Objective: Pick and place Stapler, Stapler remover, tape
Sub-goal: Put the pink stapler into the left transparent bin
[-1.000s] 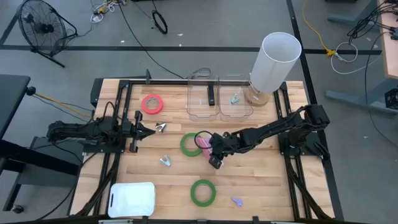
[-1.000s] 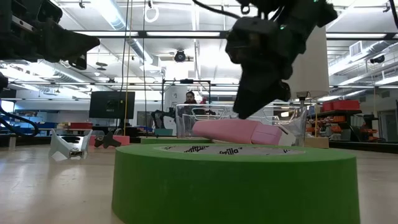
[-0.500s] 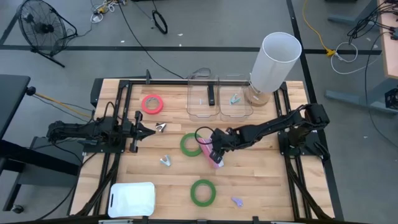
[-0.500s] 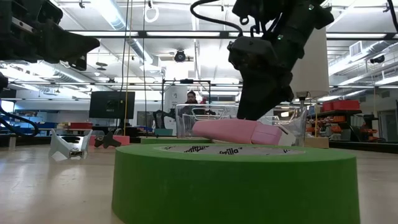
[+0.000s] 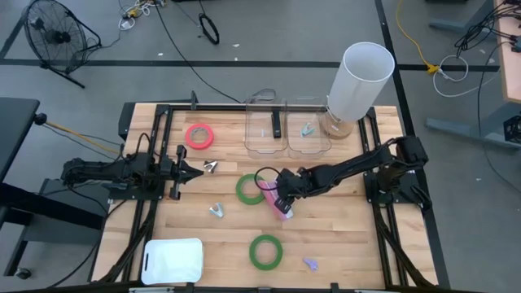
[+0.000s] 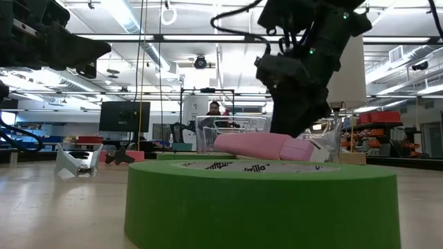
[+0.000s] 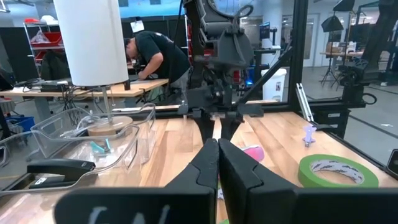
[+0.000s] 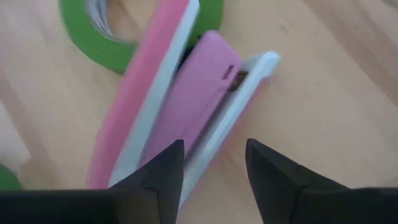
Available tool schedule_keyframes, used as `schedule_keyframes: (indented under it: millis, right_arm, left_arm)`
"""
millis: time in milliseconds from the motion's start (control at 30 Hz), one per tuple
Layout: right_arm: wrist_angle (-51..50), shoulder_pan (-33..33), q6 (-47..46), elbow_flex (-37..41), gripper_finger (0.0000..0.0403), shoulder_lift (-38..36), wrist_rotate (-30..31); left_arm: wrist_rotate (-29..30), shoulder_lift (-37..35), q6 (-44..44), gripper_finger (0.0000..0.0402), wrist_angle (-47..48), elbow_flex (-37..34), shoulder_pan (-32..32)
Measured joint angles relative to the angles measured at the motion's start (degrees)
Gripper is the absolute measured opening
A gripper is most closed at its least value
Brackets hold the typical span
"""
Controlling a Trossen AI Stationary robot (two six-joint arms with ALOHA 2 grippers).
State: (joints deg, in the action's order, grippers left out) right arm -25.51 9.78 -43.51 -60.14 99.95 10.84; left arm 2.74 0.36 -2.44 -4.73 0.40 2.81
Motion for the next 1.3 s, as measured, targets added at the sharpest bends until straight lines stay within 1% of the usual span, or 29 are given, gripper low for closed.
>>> schedule_keyframes:
  millis: [200,333,433,600,733,867,933,1000,1033,1167,1300]
  right_arm:
    - [1.9,-1.0,0.4,-0.1,0.0180,2.0,-1.3]
    - [2.0,-1.4,0.7,-0.1,0.0175,2.0,-1.5]
    - [1.6,-1.4,0.6,0.1,0.0158,2.1,-1.3]
    - [3.9,-1.6,-0.9,2.8,0.0115,2.0,-1.0]
    - [8.4,-1.7,-0.9,4.7,0.0089,2.1,-2.3]
    - [7.5,-1.9,0.5,5.1,0.0072,2.5,-4.8]
    - [7.2,-1.9,0.6,5.0,0.0049,2.4,-5.3]
    - [6.2,-1.9,1.8,5.0,0.0016,2.4,-5.3]
    - [6.2,-1.9,2.3,5.0,0.0009,2.4,-5.2]
    - [5.6,-2.8,2.3,5.0,0.0015,2.2,-4.5]
    - [5.1,-4.3,3.6,5.0,0.0005,0.9,-4.3]
  left_arm:
    - [0.0,0.0,0.0,0.0016,0.2,0.0,0.0]
    - [0.0,0.0,0.2,0.0016,0.3,0.0,0.0]
    - [0.0,0.0,0.2,0.0016,0.3,0.0,0.0]
    - [0.0,0.0,0.3,0.0016,0.3,0.0,0.0]
    - [0.0,0.0,0.3,0.0016,0.3,0.0,0.0]
    - [0.0,0.0,0.3,0.0016,0.3,0.0,0.0]
    - [0.0,0.0,0.3,0.0016,0.3,0.0,0.0]
    - [0.0,0.0,0.3,0.0016,0.3,0.0,0.0]
    - [0.0,0.0,0.3,0.0016,0.3,0.0,0.0]
    - [0.0,0.0,0.3,0.0016,0.3,0.0,0.0]
    - [0.0,0.0,0.3,0.0016,0.3,0.0,0.0]
